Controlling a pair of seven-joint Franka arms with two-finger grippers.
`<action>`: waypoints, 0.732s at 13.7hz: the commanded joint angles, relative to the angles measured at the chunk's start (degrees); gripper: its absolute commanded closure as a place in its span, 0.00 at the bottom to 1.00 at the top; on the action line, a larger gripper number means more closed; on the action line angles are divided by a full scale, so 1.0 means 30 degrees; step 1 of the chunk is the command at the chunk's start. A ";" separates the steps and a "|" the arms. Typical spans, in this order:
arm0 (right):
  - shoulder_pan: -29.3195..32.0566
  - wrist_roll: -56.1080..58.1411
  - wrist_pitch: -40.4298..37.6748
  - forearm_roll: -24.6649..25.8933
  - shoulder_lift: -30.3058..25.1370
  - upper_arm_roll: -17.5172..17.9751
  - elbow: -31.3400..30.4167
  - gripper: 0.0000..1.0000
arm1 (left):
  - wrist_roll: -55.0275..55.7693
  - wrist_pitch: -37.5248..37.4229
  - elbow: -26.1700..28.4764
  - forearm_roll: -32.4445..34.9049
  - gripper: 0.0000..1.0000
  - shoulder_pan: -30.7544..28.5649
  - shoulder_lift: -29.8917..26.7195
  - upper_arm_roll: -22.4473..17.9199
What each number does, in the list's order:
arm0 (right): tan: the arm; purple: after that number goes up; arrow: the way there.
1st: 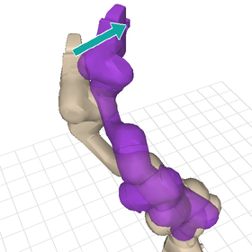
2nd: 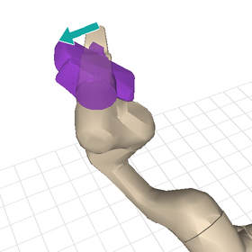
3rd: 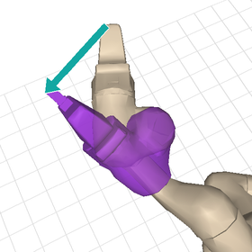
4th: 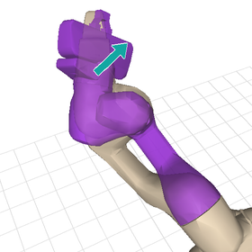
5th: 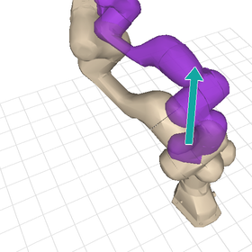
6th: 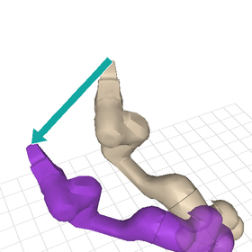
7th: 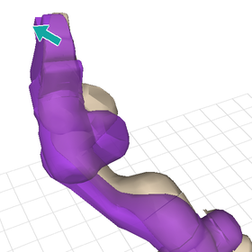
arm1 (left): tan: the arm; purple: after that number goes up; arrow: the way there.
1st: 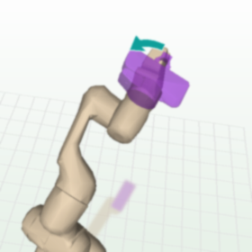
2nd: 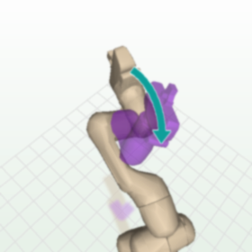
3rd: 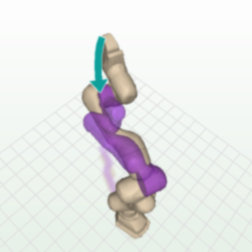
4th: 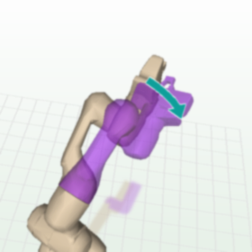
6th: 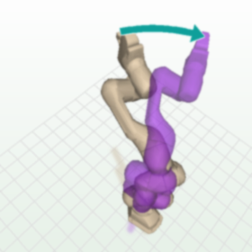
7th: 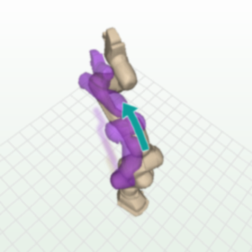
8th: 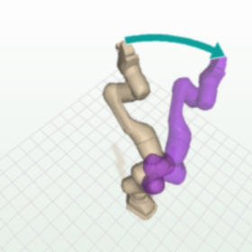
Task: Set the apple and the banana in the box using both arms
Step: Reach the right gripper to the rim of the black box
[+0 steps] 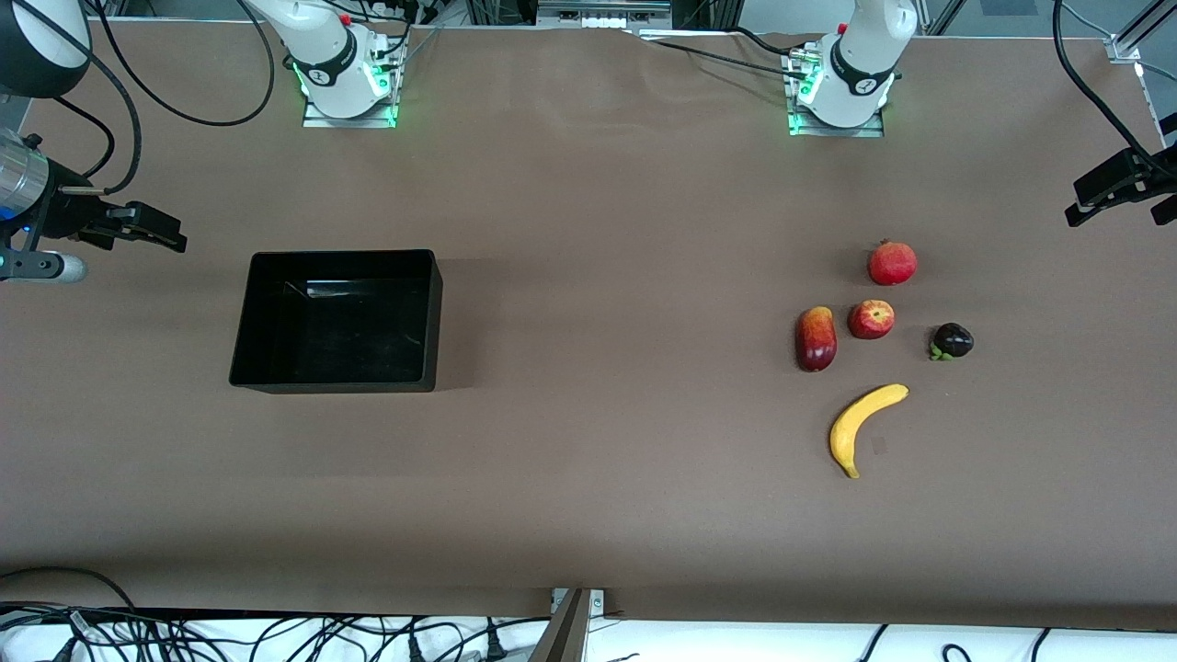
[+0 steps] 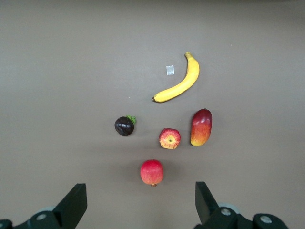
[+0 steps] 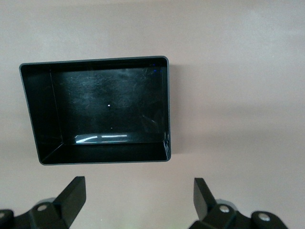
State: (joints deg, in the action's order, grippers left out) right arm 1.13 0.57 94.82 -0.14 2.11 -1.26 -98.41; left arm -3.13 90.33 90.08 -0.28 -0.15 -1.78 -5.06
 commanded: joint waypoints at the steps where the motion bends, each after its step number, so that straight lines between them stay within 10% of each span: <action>1: 0.0299 -0.0158 -0.0290 0.0250 0.0030 0.0302 0.0226 0.00 | -0.0101 -0.0226 -0.1020 0.0121 0.00 -0.0155 0.0328 0.0075; 10: 0.0270 -0.0336 0.0873 0.0164 0.2983 0.0302 -0.0884 0.00 | -0.0101 -0.0226 -0.1053 0.0092 0.00 -0.0184 0.0328 0.0075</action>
State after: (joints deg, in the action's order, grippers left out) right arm 1.13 0.41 94.75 -0.12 7.41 -1.22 -100.04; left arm -3.13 90.36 88.87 -0.28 -0.23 -1.74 -5.06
